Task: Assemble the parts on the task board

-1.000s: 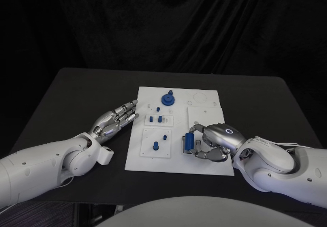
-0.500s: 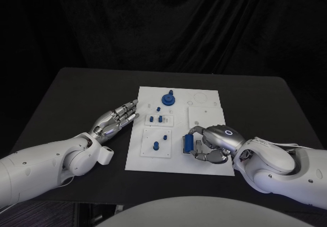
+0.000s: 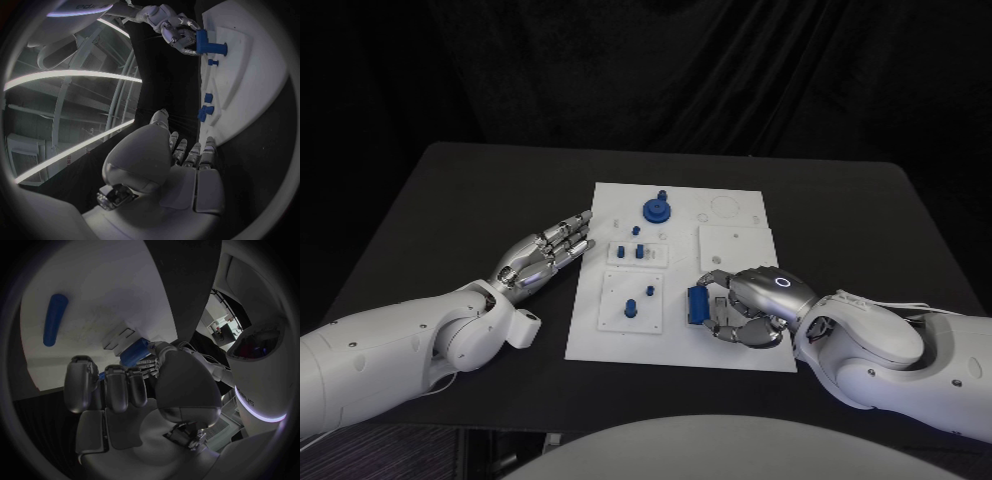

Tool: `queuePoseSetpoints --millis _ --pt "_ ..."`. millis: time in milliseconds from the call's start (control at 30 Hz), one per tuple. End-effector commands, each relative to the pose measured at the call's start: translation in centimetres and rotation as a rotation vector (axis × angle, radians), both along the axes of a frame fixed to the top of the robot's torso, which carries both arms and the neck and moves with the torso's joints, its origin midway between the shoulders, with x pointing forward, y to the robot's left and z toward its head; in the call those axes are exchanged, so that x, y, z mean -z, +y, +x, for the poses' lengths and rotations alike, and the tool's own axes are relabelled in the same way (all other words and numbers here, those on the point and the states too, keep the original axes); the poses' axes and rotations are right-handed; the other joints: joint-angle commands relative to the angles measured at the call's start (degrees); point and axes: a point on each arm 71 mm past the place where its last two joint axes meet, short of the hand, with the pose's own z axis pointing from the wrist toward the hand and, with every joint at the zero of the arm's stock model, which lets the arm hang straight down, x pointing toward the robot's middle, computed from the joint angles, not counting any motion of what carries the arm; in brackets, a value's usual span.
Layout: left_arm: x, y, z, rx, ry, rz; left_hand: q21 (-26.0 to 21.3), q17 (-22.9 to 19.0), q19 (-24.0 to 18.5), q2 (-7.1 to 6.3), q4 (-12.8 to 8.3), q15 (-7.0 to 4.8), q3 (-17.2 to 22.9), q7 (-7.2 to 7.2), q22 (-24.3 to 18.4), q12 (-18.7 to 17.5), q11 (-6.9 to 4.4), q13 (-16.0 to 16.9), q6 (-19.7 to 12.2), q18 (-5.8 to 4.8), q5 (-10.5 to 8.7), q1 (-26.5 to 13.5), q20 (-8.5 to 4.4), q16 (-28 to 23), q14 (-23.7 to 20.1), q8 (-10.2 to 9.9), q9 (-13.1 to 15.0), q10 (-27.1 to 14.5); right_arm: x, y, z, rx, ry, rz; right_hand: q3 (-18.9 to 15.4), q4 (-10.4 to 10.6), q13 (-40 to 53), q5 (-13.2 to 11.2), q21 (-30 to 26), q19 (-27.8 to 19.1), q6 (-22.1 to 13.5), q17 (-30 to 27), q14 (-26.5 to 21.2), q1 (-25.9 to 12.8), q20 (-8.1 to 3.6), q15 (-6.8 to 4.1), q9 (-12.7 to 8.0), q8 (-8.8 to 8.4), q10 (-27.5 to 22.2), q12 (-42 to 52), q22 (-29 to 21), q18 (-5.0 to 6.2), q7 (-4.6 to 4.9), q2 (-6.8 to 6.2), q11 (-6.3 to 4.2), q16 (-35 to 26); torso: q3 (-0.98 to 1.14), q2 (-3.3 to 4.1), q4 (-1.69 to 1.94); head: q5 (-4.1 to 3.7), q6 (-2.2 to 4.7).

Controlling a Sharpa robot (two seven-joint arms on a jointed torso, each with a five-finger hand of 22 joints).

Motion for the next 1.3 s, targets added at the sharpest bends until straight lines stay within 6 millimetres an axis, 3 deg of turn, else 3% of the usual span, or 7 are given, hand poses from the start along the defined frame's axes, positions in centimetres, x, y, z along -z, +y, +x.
queuePoseSetpoints --millis 33,133,367,800,867,967,1300 --pt "0.5 -0.1 -0.2 0.003 0.024 0.002 0.1 0.0 0.0 0.17 0.3 0.23 0.0 0.04 0.1 0.4 0.41 0.1 -0.3 0.93 -0.37 -0.6 0.29 0.0 0.1 0.0 0.0 -0.1 0.4 0.0 -0.1 0.007 0.02 -0.033 0.5 -0.2 9.8 -1.0 -0.6 0.8 -2.4 3.5 3.9 0.1 -0.03 -0.25 -2.2 -3.68 1.3 -1.4 10.8 0.51 -0.07 -0.46 -0.38 -0.4 -0.01 0.0 -0.01 0.07 0.0" --pt "0.5 -0.1 -0.2 0.003 0.025 0.002 0.1 0.0 0.0 0.17 0.3 0.23 0.0 0.04 0.1 0.4 0.41 0.1 -0.3 0.93 -0.37 -0.6 0.29 0.0 0.1 0.0 0.0 -0.1 0.4 -0.1 -0.1 0.012 0.023 -0.037 0.4 -0.5 7.7 -4.0 -1.1 0.6 -7.2 3.1 3.8 0.5 -0.1 -0.37 -5.1 -10.27 -0.2 -2.9 10.7 0.62 -0.28 -0.74 -0.56 -0.6 0.0 -0.04 0.0 0.13 0.0" --pt "0.5 0.0 -0.2 0.003 0.025 0.002 0.1 0.0 0.0 0.17 0.3 0.23 0.0 0.04 0.1 0.4 0.41 0.1 -0.4 0.93 -0.39 -0.6 0.29 0.0 0.1 0.0 0.0 -0.1 0.4 -0.1 0.0 0.023 0.024 -0.042 -4.0 0.3 6.4 -21.7 -2.3 0.2 -9.5 2.3 3.6 2.5 -0.13 -0.37 -7.7 -14.59 -0.7 -3.6 10.4 0.82 -0.32 -1.05 -0.54 -1.1 -0.01 -0.08 -0.02 0.28 0.0" --pt "0.6 -0.1 -0.3 0.003 0.026 0.001 0.1 0.0 0.0 0.17 0.4 0.23 0.0 0.05 0.0 0.4 0.42 0.0 -0.4 0.93 -0.41 -0.6 0.29 0.0 0.1 0.0 0.0 -0.1 -0.5 -0.7 -0.1 0.047 -0.045 0.042 -8.2 1.0 6.3 -29.2 -2.6 0.3 -8.9 2.1 3.7 1.7 0.06 -0.15 -8.5 -14.33 -0.6 -3.4 10.4 0.85 0.01 -1.82 -0.26 -1.2 0.01 -0.07 0.06 0.16 0.0" --pt "0.6 0.0 -0.3 0.001 0.025 0.001 0.1 0.0 0.0 0.18 0.4 0.23 0.0 0.06 0.0 0.4 0.43 0.1 -0.3 0.93 -0.35 -0.6 0.28 -0.1 0.1 0.0 0.0 -0.1 -0.9 -1.1 -0.2 0.06 -0.058 0.07 -8.5 1.0 6.2 -30.1 -2.8 0.2 -8.4 1.8 3.6 1.3 0.07 -0.15 -8.5 -13.74 -0.6 -3.5 10.3 0.88 -0.03 -1.97 -0.27 -1.4 0.02 -0.07 0.04 0.24 0.0" --pt "0.5 0.0 -0.3 -0.002 0.022 0.001 0.1 -0.1 0.0 0.18 0.4 0.21 0.1 0.05 0.0 0.4 0.42 0.1 -0.3 0.93 -0.23 -0.6 0.27 -0.1 0.0 0.0 0.0 -0.1 -2.1 -1.8 0.0 0.092 -0.073 0.117 -7.8 0.9 8.8 -30.8 -1.8 0.7 2.3 2.0 3.7 -1.5 0.16 -0.04 -6.5 -4.34 1.4 -1.6 10.7 0.64 0.23 0.51 -0.12 -1.3 0.03 -0.07 -0.01 0.33 0.0" --pt "0.3 -0.2 -0.4 -0.018 -0.005 -0.003 -0.1 -0.2 -0.3 -0.14 0.6 -1.53 0.0 0.03 -0.7 0.9 0.07 0.1 0.2 1.01 0.49 -0.3 -0.92 -0.2 -0.3 0.1 0.1 -0.1 -5.9 -4.9 2.6 0.239 -0.001 0.016 -7.3 0.3 15.1 -22.9 1.6 2.0 15.1 5.6 4.4 -1.2 0.37 0.2 -0.7 6.1 6.0 2.4 11.6 -0.02 -0.77 2.93 0.1 0.6 0.02 -0.15 -0.04 0.0 0.0"
